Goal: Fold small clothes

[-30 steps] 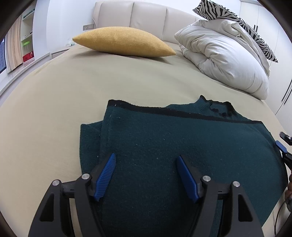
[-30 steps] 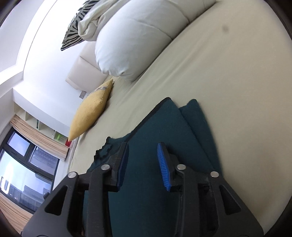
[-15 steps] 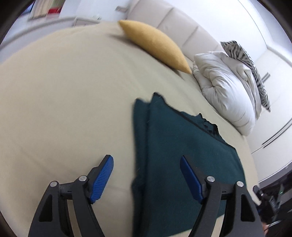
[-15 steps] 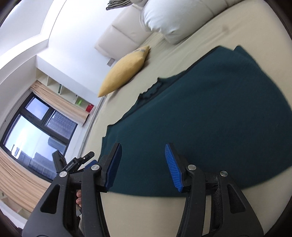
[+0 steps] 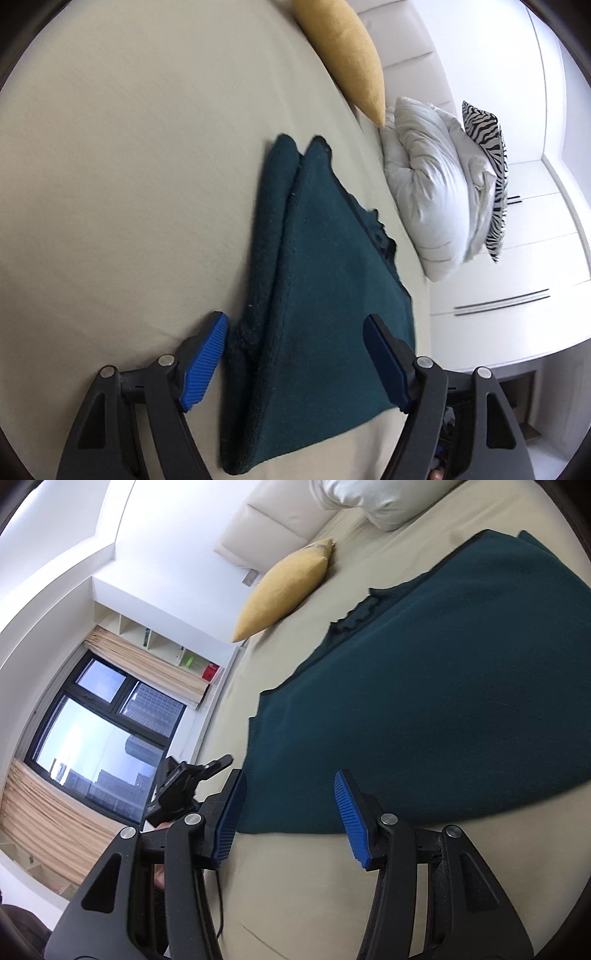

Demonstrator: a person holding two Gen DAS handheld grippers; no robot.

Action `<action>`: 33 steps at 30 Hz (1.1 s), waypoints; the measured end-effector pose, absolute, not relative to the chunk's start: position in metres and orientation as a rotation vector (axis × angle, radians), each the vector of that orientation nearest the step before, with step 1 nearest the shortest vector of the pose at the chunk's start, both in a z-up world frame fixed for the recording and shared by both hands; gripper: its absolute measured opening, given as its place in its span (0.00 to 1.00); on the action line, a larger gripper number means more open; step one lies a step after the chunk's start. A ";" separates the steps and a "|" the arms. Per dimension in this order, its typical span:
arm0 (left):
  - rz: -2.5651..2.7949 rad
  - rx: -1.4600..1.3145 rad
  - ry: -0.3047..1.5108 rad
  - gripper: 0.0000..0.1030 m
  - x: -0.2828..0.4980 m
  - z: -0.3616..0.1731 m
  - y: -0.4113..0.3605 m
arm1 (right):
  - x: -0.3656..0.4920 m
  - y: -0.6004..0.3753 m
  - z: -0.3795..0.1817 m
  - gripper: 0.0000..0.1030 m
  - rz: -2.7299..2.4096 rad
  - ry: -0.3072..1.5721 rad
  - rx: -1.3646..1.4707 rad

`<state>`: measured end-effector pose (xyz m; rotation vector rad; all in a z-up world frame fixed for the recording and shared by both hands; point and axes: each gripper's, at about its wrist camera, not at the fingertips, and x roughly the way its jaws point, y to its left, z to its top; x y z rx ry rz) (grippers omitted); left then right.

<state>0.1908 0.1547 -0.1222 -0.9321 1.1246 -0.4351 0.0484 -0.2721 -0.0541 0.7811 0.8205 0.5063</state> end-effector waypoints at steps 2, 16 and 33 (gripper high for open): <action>-0.449 -0.946 1.140 0.73 0.193 -0.124 0.155 | 0.054 -0.264 -0.049 0.47 0.523 0.827 0.774; -0.506 -1.003 1.136 0.21 0.195 -0.140 0.158 | 0.124 -0.173 -0.041 0.47 0.602 0.945 0.643; -0.427 -0.464 1.075 0.17 0.199 -0.058 0.080 | 0.161 -0.218 -0.077 0.40 0.533 0.995 0.757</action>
